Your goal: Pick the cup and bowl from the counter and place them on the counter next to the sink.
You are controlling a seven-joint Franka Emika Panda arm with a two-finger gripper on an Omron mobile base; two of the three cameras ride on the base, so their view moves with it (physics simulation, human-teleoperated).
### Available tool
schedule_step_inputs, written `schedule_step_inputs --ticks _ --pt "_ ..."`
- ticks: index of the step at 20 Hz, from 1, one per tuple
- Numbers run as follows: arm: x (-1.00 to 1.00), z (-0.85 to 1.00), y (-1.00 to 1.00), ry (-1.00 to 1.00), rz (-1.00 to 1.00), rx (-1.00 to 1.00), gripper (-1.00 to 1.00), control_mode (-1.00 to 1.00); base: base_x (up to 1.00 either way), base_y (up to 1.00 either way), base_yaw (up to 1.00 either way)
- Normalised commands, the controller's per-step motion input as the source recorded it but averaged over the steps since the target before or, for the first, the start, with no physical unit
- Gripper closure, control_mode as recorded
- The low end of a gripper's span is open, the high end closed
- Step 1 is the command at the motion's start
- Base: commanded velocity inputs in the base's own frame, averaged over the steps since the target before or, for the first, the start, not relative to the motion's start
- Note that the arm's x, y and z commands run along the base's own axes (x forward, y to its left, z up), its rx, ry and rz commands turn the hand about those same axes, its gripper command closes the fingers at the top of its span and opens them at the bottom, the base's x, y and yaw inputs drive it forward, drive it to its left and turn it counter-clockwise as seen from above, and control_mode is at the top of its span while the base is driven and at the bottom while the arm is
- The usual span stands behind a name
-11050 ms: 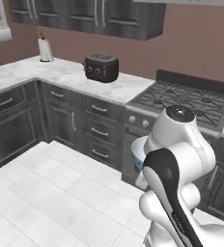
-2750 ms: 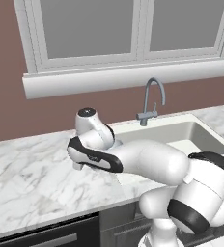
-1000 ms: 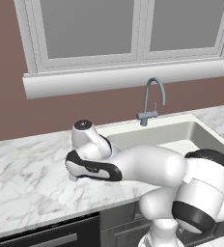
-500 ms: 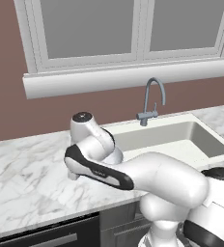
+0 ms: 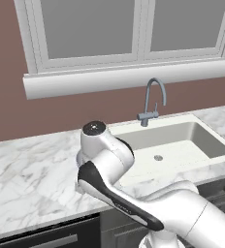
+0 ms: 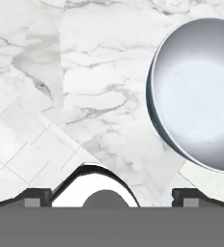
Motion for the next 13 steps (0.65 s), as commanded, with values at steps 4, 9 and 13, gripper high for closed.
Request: schedule_step_inputs --ticks 4,9,13 --pt "-0.14 0.18 -0.59 0.00 -0.40 0.00 -1.00 -1.00 0.00 0.00 0.00" --pt "0.00 0.19 -0.72 0.00 -0.44 0.04 -1.00 -1.00 0.00 0.00 0.00" --pt "0.00 0.07 -0.86 0.00 -0.46 0.09 -1.00 -1.00 0.00 0.00 0.00"
